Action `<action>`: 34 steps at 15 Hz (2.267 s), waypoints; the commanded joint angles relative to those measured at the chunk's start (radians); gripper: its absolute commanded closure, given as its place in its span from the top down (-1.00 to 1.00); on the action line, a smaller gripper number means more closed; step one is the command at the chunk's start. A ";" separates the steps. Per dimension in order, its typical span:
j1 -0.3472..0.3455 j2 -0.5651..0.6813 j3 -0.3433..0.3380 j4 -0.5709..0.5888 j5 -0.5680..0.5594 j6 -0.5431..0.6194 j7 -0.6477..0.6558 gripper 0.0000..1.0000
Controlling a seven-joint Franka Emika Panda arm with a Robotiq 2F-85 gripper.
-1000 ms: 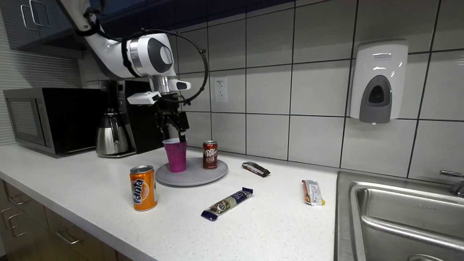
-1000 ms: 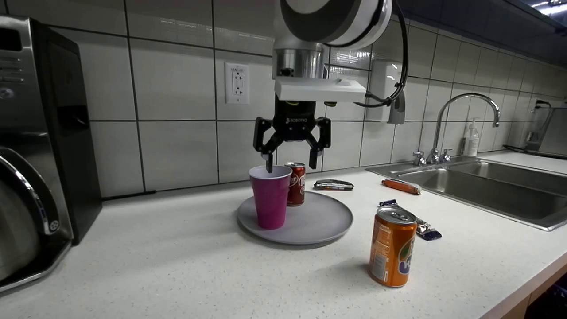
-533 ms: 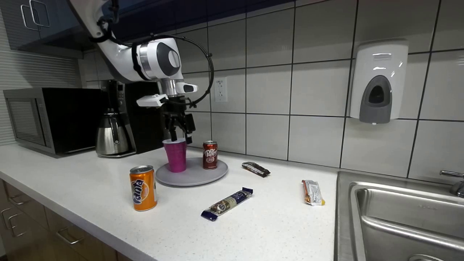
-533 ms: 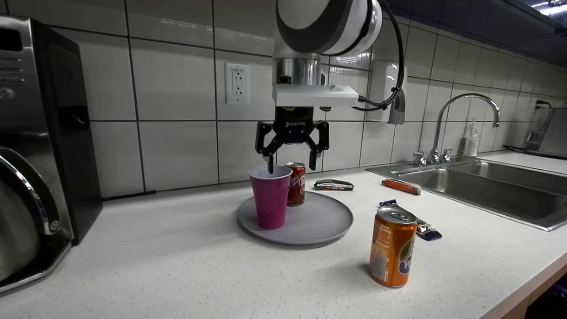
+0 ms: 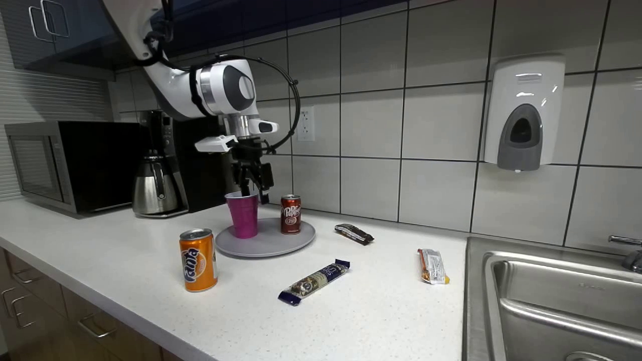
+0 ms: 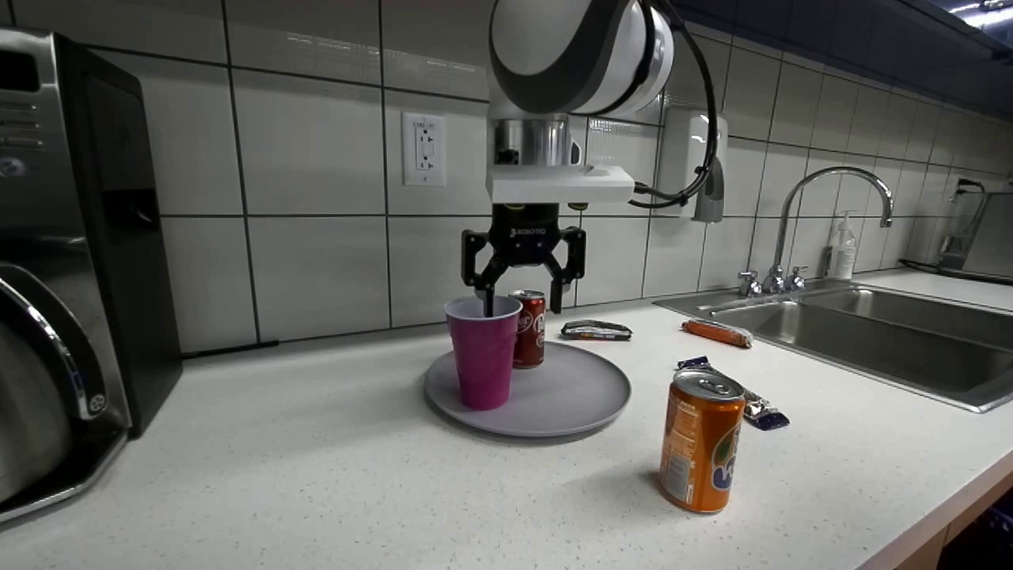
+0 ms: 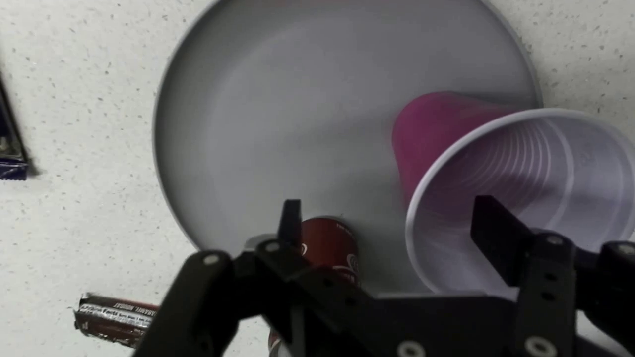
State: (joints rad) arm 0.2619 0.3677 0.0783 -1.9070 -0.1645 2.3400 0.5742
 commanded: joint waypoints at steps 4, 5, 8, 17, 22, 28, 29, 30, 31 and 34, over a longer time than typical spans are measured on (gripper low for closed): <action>0.019 0.005 -0.014 0.033 0.005 -0.045 0.021 -0.34; 0.020 0.003 -0.014 0.032 0.003 -0.046 0.022 -0.47; 0.025 -0.002 -0.013 0.031 0.000 -0.051 0.025 -0.94; 0.052 -0.057 -0.005 0.001 -0.005 -0.047 0.047 -0.98; 0.061 -0.126 0.005 -0.045 -0.005 -0.049 0.066 -0.98; 0.065 -0.235 0.047 -0.147 0.004 -0.067 0.080 -0.98; 0.064 -0.255 0.057 -0.169 0.008 -0.069 0.079 -0.98; 0.064 -0.274 0.068 -0.191 0.011 -0.069 0.080 -0.98; 0.062 -0.292 0.079 -0.213 0.016 -0.071 0.075 -0.98; 0.057 -0.338 0.108 -0.276 0.034 -0.074 0.064 -0.98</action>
State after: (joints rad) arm 0.3284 0.1109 0.1566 -2.1011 -0.1547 2.2903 0.6305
